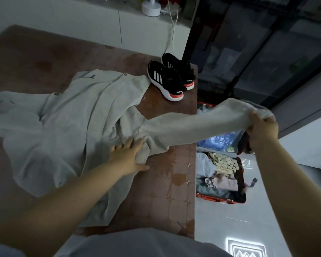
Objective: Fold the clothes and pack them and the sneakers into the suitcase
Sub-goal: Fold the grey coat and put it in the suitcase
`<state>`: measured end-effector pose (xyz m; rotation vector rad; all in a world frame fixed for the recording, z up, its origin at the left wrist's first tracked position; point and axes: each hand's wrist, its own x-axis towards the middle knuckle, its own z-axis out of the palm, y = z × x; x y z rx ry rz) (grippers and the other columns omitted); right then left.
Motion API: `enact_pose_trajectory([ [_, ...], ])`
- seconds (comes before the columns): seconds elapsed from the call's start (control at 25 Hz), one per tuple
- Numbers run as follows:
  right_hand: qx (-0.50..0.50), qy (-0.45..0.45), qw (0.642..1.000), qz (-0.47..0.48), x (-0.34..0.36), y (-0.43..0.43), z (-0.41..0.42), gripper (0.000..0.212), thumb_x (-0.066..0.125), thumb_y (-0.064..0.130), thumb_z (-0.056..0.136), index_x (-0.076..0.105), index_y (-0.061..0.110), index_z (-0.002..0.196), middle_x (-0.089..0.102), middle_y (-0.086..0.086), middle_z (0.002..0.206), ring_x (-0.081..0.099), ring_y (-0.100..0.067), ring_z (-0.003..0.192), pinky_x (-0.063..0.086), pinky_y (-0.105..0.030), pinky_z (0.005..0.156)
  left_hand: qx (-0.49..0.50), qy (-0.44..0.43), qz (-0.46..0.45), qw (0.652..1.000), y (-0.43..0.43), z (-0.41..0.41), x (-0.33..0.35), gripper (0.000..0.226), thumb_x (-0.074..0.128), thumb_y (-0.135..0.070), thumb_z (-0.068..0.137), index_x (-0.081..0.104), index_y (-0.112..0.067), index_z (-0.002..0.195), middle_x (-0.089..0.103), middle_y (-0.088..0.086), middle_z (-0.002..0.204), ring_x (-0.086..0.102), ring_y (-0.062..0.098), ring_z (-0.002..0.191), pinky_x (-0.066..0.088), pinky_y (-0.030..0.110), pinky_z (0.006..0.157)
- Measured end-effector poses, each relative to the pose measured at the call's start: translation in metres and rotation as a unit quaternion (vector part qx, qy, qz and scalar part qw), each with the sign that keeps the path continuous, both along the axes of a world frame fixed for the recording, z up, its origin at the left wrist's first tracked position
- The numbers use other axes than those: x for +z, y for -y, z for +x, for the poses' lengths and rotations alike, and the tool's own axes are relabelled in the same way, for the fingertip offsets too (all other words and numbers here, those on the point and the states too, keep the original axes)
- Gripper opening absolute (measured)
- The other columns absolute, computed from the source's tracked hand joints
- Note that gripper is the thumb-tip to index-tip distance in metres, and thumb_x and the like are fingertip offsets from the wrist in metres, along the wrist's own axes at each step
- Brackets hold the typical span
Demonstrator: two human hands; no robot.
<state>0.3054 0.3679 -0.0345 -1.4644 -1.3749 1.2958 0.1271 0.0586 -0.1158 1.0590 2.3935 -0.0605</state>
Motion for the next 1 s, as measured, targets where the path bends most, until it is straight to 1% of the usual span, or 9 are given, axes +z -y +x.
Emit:
enact_pose_trajectory([
  [0.2, -0.01, -0.067, 0.998, 0.014, 0.036, -0.019, 0.018, 0.019, 0.063, 0.016, 0.083, 0.063, 0.019, 0.102, 0.062, 0.002, 0.086, 0.065, -0.013, 0.085, 0.054, -0.019, 0.061, -0.03, -0.015, -0.006, 0.999, -0.008, 0.006, -0.013, 0.094, 0.052, -0.05, 0.08, -0.018, -0.043, 0.143, 0.0, -0.004, 0.158, 0.022, 0.031, 0.138, 0.015, 0.043, 0.111],
  [0.4, -0.007, 0.01, 0.986, 0.168, 0.093, -0.023, -0.014, 0.008, 0.056, 0.017, 0.081, 0.053, 0.019, 0.089, 0.052, 0.01, 0.073, 0.052, -0.003, 0.064, 0.047, -0.022, 0.066, -0.076, 0.006, 0.038, 0.996, -0.048, 0.032, -0.013, 0.09, 0.049, -0.045, 0.085, -0.019, -0.036, 0.144, 0.019, 0.0, 0.155, 0.029, 0.031, 0.135, 0.023, 0.045, 0.108],
  [0.52, 0.058, 0.058, 0.951, 0.299, 0.124, 0.015, -0.055, 0.015, 0.048, 0.011, 0.076, 0.052, 0.021, 0.087, 0.05, 0.015, 0.075, 0.045, 0.004, 0.064, 0.04, -0.013, 0.063, -0.007, 0.175, 0.154, 0.972, -0.037, 0.029, -0.009, 0.084, 0.051, -0.049, 0.088, -0.007, -0.036, 0.147, 0.019, -0.002, 0.155, 0.021, 0.024, 0.142, 0.017, 0.041, 0.112],
  [0.6, 0.142, 0.061, 0.905, 0.396, 0.129, 0.066, -0.086, 0.025, 0.048, 0.007, 0.077, 0.053, 0.021, 0.098, 0.048, 0.019, 0.077, 0.045, 0.009, 0.066, 0.035, -0.006, 0.063, 0.13, 0.284, 0.337, 0.888, -0.017, 0.012, 0.007, 0.068, 0.055, -0.035, 0.091, 0.018, -0.025, 0.147, 0.037, 0.003, 0.146, 0.036, 0.02, 0.134, 0.029, 0.032, 0.108],
  [0.72, 0.35, 0.04, 0.837, 0.418, 0.082, 0.171, -0.121, 0.035, 0.044, 0.0, 0.087, 0.056, 0.008, 0.12, 0.063, 0.003, 0.108, 0.056, 0.004, 0.098, 0.042, -0.013, 0.088, 0.407, 0.315, 0.554, 0.655, 0.037, -0.045, 0.042, 0.027, 0.036, -0.027, 0.1, 0.048, -0.018, 0.122, 0.059, 0.001, 0.107, 0.058, 0.01, 0.093, 0.044, 0.018, 0.077],
  [0.8, 0.549, 0.077, 0.736, 0.387, 0.034, 0.243, -0.13, 0.048, 0.038, 0.001, 0.089, 0.044, 0.005, 0.136, 0.044, -0.015, 0.142, 0.044, -0.023, 0.129, 0.034, -0.035, 0.109, 0.493, 0.355, 0.606, 0.513, 0.088, -0.084, 0.058, 0.039, 0.025, -0.048, 0.098, 0.056, -0.024, 0.104, 0.061, -0.003, 0.096, 0.061, 0.012, 0.084, 0.045, 0.024, 0.071],
  [0.88, 0.688, 0.196, 0.595, 0.366, -0.009, 0.278, -0.128, 0.054, 0.044, 0.009, 0.088, 0.037, 0.011, 0.142, 0.023, -0.016, 0.153, 0.031, -0.031, 0.137, 0.024, -0.038, 0.114, 0.549, 0.369, 0.605, 0.443, 0.132, -0.103, 0.06, 0.05, 0.023, -0.057, 0.095, 0.058, -0.024, 0.109, 0.063, -0.001, 0.1, 0.063, 0.017, 0.096, 0.047, 0.028, 0.077],
  [0.92, 0.721, 0.253, 0.547, 0.342, -0.024, 0.278, -0.122, 0.056, 0.048, 0.012, 0.088, 0.035, 0.014, 0.143, 0.018, -0.014, 0.155, 0.026, -0.03, 0.139, 0.019, -0.037, 0.115, 0.574, 0.342, 0.579, 0.467, 0.146, -0.109, 0.05, 0.051, 0.025, -0.054, 0.097, 0.053, -0.02, 0.123, 0.061, 0.003, 0.112, 0.059, 0.021, 0.109, 0.045, 0.031, 0.085],
  [1.0, 0.708, 0.245, 0.561, 0.352, -0.043, 0.257, -0.106, 0.051, 0.053, 0.015, 0.084, 0.047, 0.014, 0.134, 0.033, -0.014, 0.149, 0.032, -0.03, 0.136, 0.025, -0.043, 0.114, 0.587, 0.258, 0.481, 0.598, 0.156, -0.119, 0.019, 0.048, 0.036, -0.039, 0.099, 0.041, -0.01, 0.136, 0.051, 0.007, 0.128, 0.049, 0.024, 0.12, 0.039, 0.037, 0.095],
])
